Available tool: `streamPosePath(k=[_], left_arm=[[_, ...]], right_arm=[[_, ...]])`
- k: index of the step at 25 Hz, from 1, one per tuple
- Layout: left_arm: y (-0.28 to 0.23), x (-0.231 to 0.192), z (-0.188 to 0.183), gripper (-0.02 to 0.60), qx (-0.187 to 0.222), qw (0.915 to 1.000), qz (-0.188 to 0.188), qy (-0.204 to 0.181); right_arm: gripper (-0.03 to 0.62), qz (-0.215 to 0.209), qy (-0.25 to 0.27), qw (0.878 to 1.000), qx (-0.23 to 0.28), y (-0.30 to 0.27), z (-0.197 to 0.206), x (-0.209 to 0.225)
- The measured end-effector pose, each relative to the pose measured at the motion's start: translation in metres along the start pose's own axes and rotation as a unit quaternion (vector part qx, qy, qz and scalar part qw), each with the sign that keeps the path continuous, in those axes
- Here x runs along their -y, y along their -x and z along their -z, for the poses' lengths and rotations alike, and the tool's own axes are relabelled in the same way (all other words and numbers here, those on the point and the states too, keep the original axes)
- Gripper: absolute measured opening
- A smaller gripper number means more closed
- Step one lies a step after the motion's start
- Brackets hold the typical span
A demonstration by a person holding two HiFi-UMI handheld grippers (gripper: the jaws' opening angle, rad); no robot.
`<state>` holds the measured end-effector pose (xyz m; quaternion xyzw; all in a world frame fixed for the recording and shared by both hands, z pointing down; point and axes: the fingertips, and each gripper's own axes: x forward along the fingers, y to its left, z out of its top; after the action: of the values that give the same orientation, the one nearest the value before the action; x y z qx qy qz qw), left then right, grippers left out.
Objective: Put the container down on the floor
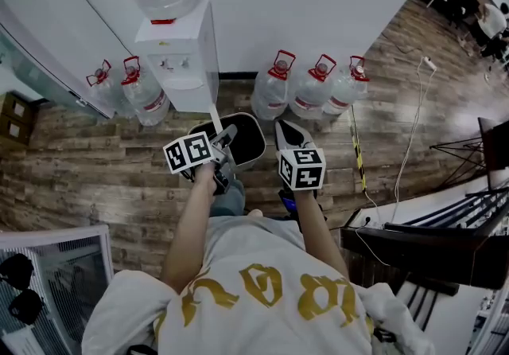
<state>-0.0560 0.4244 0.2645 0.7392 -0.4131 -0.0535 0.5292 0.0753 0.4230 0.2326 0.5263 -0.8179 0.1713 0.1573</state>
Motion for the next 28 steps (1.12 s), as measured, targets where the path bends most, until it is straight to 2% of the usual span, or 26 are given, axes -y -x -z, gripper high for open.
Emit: streamPosePath(k=[6,13,17,24,28], left_arm=[[-0.038,-0.025,-0.026,0.089,-0.017,0.9998,-0.009,0.006],[-0.117,-0.058,-0.081,0.087,-0.03,0.9993,-0.012,0.019],[-0.16,-0.069,-0.114,0.086,-0.048,0.9986,-0.003,0.023],[-0.221,-0.084,-0.168,0.078,-0.07,0.9975,0.002,0.007],[-0.244,-0.093,-0.19,0.077,-0.09,0.9959,0.005,-0.003]], right_arm=[[0.029,-0.002,-0.011,1.0,-0.017,-0.047,-0.005,0.017],[0.029,0.005,-0.004,0.999,-0.045,-0.139,-0.022,0.056],[0.029,0.01,-0.025,0.998,-0.048,-0.182,-0.035,0.077],[0.029,0.031,-0.049,0.996,-0.068,-0.25,-0.048,0.104],[0.031,0.033,-0.067,0.995,-0.059,-0.273,-0.063,0.114]])
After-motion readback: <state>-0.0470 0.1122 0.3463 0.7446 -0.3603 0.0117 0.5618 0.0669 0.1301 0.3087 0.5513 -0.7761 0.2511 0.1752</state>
